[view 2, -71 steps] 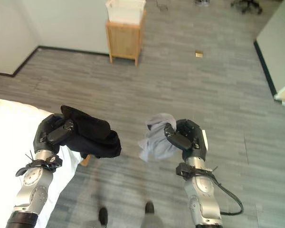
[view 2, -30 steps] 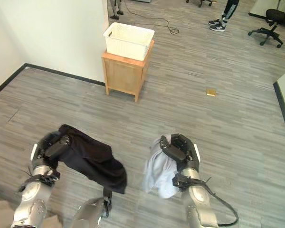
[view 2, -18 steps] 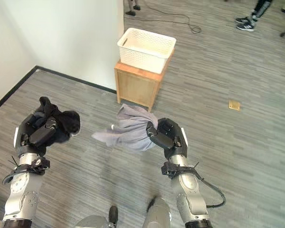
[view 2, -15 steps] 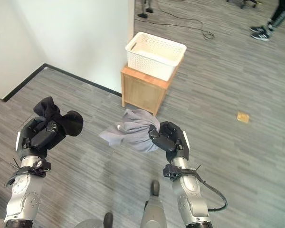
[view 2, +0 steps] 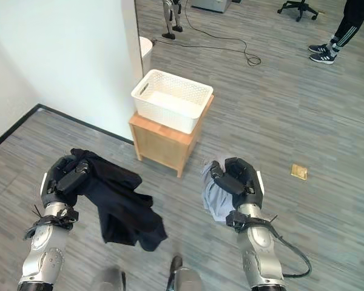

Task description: Pick up bed clothes into laundry basket.

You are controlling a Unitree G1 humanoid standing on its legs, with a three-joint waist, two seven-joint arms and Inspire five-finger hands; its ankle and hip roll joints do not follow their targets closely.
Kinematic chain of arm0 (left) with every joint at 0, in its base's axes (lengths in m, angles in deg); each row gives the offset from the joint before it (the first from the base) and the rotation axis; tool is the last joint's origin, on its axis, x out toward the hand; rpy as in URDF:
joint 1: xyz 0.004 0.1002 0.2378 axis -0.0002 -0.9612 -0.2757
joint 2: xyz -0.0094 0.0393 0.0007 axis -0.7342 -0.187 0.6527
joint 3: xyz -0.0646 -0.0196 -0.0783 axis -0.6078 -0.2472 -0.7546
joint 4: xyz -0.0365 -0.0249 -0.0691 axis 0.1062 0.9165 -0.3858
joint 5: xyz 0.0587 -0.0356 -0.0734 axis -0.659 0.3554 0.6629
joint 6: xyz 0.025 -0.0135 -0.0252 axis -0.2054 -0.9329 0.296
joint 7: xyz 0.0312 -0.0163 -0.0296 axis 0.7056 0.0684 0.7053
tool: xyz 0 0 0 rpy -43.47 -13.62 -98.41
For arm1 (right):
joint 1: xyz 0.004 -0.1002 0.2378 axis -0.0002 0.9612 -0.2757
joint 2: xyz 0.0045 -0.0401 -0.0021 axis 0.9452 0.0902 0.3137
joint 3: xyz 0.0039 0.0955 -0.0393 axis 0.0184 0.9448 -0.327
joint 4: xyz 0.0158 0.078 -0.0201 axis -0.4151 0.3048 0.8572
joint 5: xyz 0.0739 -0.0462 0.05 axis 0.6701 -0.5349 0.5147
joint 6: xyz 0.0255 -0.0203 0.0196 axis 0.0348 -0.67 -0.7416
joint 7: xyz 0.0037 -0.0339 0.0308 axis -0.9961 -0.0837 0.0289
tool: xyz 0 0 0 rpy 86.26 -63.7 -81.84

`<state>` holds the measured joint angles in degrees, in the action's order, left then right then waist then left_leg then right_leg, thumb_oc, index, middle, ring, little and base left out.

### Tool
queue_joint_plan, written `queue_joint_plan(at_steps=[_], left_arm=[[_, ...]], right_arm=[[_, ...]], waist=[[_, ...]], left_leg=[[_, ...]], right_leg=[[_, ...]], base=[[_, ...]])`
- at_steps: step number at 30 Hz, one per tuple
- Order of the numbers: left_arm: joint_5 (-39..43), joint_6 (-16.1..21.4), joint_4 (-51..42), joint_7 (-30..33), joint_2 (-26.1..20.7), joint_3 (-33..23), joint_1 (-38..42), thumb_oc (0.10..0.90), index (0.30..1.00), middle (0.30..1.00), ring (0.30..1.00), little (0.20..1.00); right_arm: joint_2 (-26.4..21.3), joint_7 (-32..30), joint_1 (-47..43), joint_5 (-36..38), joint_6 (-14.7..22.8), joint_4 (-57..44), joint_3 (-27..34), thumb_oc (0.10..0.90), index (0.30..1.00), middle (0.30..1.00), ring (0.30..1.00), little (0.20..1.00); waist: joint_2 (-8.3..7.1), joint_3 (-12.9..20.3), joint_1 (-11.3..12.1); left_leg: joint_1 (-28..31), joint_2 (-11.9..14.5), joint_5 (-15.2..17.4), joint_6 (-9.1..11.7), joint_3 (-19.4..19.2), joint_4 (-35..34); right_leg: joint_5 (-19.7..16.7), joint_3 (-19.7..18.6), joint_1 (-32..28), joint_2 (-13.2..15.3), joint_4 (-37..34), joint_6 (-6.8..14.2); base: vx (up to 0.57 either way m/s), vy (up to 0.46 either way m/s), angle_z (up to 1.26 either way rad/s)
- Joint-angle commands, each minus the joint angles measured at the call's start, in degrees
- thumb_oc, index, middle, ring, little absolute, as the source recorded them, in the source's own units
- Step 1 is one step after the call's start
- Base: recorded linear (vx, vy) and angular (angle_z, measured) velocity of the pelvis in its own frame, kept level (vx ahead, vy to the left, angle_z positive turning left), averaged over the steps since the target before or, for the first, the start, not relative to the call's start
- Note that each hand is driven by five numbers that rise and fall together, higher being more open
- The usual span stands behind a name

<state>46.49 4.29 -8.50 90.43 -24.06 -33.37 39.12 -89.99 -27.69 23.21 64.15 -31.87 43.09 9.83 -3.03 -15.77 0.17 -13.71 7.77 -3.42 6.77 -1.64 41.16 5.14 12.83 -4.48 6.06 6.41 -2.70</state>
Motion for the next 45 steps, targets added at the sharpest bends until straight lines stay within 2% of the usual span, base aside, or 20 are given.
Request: queue_joint_plan(at_steps=[1,2,4,5,7,8,9,11,13,15,18,19,24,33,36,37,39,41,42,45], left_arm=[[1.7,6.48,-7.62,-1.27,-3.92,-2.27,2.68,0.4,0.3,0.3,0.3,0.3],[1.69,6.49,-7.65,-1.27,-3.89,-2.19,2.57,0.4,0.3,0.3,0.3,0.3],[1.24,6.45,-8.1,-1.66,-3.46,-2.13,1.25,0.4,0.3,0.3,0.3,0.3],[0.77,6.62,-8.83,-1.83,-3.3,-2.46,0.28,0.4,0.3,0.3,0.3,0.3],[0.61,6.67,-9.29,-1.75,-3.6,-3.04,0.01,0.4,0.3,0.3,0.3,0.3],[0.39,6.9,-10.4,-1.69,-3.77,-3.59,-0.41,0.4,0.3,0.3,0.3,0.3],[0.22,7.06,-10.37,-1.44,-3.97,-3.72,0.12,0.4,0.3,0.3,0.3,0.3],[-0.57,7.01,-11.09,-1.15,-4.83,-4.21,0.63,0.4,0.3,0.3,0.3,0.3],[-0.94,7.41,-11.09,-0.48,-5.65,-4.86,1.32,0.4,0.3,0.3,0.3,0.3],[-0.75,7.94,-11.26,-0.27,-6.06,-5.04,1.25,0.4,0.3,0.3,0.3,0.3],[-1.05,8.22,-11.01,0.29,-7.16,-5.39,2.74,0.4,0.3,0.3,0.3,0.3],[-1.35,8.11,-12.01,0.7,-7.19,-6.29,2.51,0.4,0.3,0.3,0.3,0.3],[-0.6,7.64,-10.85,-0.51,-5.08,-5.81,1.18,0.4,0.3,0.3,0.3,0.3],[-1.94,6.86,-10.8,-0.26,-4.95,-5.16,0.74,0.4,0.3,0.3,0.3,0.3],[-2.04,6.76,-10.83,-0.99,-5.93,-4.6,1.29,0.4,0.3,0.3,0.3,0.3],[-2.03,6.77,-10.79,-1.0,-5.82,-4.63,1.45,0.4,0.3,0.3,0.3,0.3],[-1.67,6.82,-10.4,-1.66,-6.91,-3.49,1.82,0.4,0.3,0.3,0.3,0.3],[-1.44,6.79,-10.21,-1.84,-7.06,-3.01,1.98,0.4,0.3,0.3,0.3,0.3],[-0.63,6.66,-9.92,-2.54,-7.47,-1.62,1.38,0.4,0.3,0.3,0.3,0.3],[0.95,6.44,-9.72,-3.57,-7.92,0.08,0.72,0.4,0.3,0.3,0.3,0.3]], right_arm=[[-3.44,0.38,-6.4,-0.22,7.38,-8.62,1.87,0.4,0.3,0.3,0.3,0.3],[-3.46,0.35,-6.3,-0.26,7.4,-8.61,1.87,0.4,0.3,0.3,0.3,0.3],[-3.29,0.86,-6.57,-1.15,7.51,-8.16,0.97,0.4,0.3,0.3,0.3,0.3],[-3.38,1.28,-7.51,-1.61,7.33,-8.19,0.06,0.4,0.3,0.3,0.3,0.3],[-3.19,1.59,-7.82,-1.77,7.01,-8.41,-0.35,0.4,0.3,0.3,0.3,0.3],[-2.63,2.62,-7.81,-2.46,6.35,-9.44,-1.58,0.4,0.3,0.3,0.3,0.3],[-2.08,2.99,-7.69,-2.38,6.34,-8.93,-1.86,0.4,0.3,0.3,0.3,0.3],[-0.69,2.91,-8.41,-2.6,6.39,-8.34,-2.26,0.4,0.3,0.3,0.3,0.3],[-0.28,2.84,-8.73,-4.12,6.3,-8.66,-2.31,0.4,0.3,0.3,0.3,0.3],[-0.28,2.2,-8.44,-5.77,6.15,-8.98,-1.93,0.4,0.3,0.3,0.3,0.3],[0.54,0.94,-8.94,-5.14,6.23,-8.09,-1.65,0.4,0.3,0.3,0.3,0.3],[0.68,-0.5,-9.0,-6.01,6.57,-8.05,0.31,0.4,0.3,0.3,0.3,0.3],[1.16,0.4,-5.79,-5.57,5.77,-7.88,1.17,0.4,0.3,0.3,0.3,0.3],[-0.51,0.04,-6.82,-7.3,5.93,-9.55,3.35,0.4,0.3,0.3,0.3,0.3],[-7.05,-1.86,-14.01,-8.24,7.02,-9.6,6.04,0.4,0.3,0.3,0.3,0.3],[-7.29,-1.86,-14.37,-8.14,7.17,-9.22,5.99,0.4,0.3,0.3,0.3,0.3],[-14.57,-2.52,-20.96,-7.59,7.85,-7.25,5.95,0.4,0.3,0.3,0.3,0.3],[-16.44,-3.02,-22.99,-7.16,8.3,-5.99,5.23,0.4,0.3,0.3,0.3,0.3],[-23.09,-2.41,-27.83,-6.79,8.4,-5.64,4.4,0.4,0.3,0.3,0.3,0.3],[-30.57,-2.7,-34.38,-5.7,8.88,-3.62,2.0,0.4,0.3,0.3,0.3,0.3]], waist=[[2.24,4.27,4.22],[2.0,4.25,4.3],[3.29,5.01,6.68],[2.84,5.72,7.53],[2.57,6.28,7.86],[2.68,7.32,8.48],[1.9,7.82,8.98],[0.74,8.44,9.83],[0.97,7.96,9.32],[3.07,6.98,6.78],[3.59,6.54,4.86],[2.56,5.98,4.19],[1.07,8.8,5.72],[0.92,9.65,6.02],[0.27,10.2,6.42],[0.38,10.05,6.43],[-0.11,9.99,6.86],[-0.3,10.09,6.97],[-1.09,10.3,7.18],[-1.95,10.45,7.29]], left_leg=[[-0.73,-1.28,-3.87,0.45,2.08,-23.09],[-0.05,-1.5,-3.92,0.48,1.89,-23.83],[-0.95,-4.25,-6.65,0.32,5.0,-36.06],[-0.85,-5.17,-8.7,0.91,3.43,-41.89],[-0.67,-5.02,-9.38,0.84,1.76,-41.24],[-0.71,-4.69,-8.04,-0.96,1.79,-36.47],[-0.76,-5.21,-6.93,-1.47,1.74,-35.1],[1.77,-6.12,-4.35,-4.27,-0.18,-35.78],[5.69,-6.74,-2.48,-6.07,-1.23,-37.77],[10.69,-6.06,-1.4,-6.66,-0.4,-40.22],[15.36,-5.8,-0.32,-5.38,-0.45,-43.55],[15.99,-6.2,0.2,-4.85,1.01,-43.44],[15.61,-5.97,0.44,-3.47,-0.61,-45.94],[15.42,-6.45,0.92,-3.52,0.4,-46.0],[15.52,-6.5,1.19,-3.5,0.5,-45.98],[15.52,-6.52,1.2,-3.51,0.48,-45.97],[15.18,-6.52,0.46,-3.49,0.51,-45.97],[15.41,-6.49,1.08,-3.36,0.51,-45.98],[15.11,-6.42,0.42,-3.33,0.36,-46.0],[15.31,-6.26,0.99,-3.14,0.47,-46.07]], right_leg=[[-0.15,-4.77,-5.62,2.61,-8.06,8.18],[0.07,-4.78,-5.94,2.88,-8.15,8.18],[1.69,-6.08,-8.8,0.37,-9.53,8.44],[3.24,-6.29,-12.08,-0.15,-10.72,8.59],[3.95,-6.78,-13.05,-0.27,-10.92,8.57],[5.94,-6.76,-14.44,0.17,-9.12,8.7],[5.91,-7.23,-14.03,1.33,-7.19,9.45],[0.93,-7.53,-9.79,3.54,2.72,12.17],[-7.22,-9.11,-2.25,5.23,18.11,15.48],[-7.48,-8.76,5.08,4.36,24.82,14.83],[-5.24,-4.05,8.91,8.36,13.46,13.23],[-7.53,-3.76,6.68,8.67,5.42,13.99],[-4.81,0.3,0.55,8.49,-3.82,14.08],[-3.7,1.58,-2.07,8.75,-4.79,14.0],[-3.7,1.52,-2.42,8.78,-4.86,14.21],[-3.69,1.5,-2.41,8.79,-4.86,14.22],[-4.45,1.09,-2.15,8.66,-4.99,14.24],[-3.93,0.97,-2.42,8.6,-5.11,14.33],[-4.46,0.75,-2.27,8.37,-5.43,14.27],[-3.87,0.49,-2.58,8.06,-5.6,14.28]], base=[[0.52,-0.016,-0.23],[0.56,0.013,-0.31],[0.6,-0.052,-0.37],[0.71,-0.1,-0.73],[0.46,-0.013,-0.69],[0.44,0.082,-0.58],[0.57,0.092,-0.7],[0.35,0.086,-0.64],[0.36,0.145,-0.62],[0.37,0.141,-0.11],[0.35,-0.074,0.31],[0.26,-0.153,0.29],[0.16,-0.092,0.58],[0.02,-0.011,-0.02],[0.01,-0.001,-0.11],[0.0,0.0,0.0],[-0.04,-0.006,0.04],[0.0,0.0,0.0],[0.05,-0.014,0.0],[-0.01,-0.002,-0.03]])
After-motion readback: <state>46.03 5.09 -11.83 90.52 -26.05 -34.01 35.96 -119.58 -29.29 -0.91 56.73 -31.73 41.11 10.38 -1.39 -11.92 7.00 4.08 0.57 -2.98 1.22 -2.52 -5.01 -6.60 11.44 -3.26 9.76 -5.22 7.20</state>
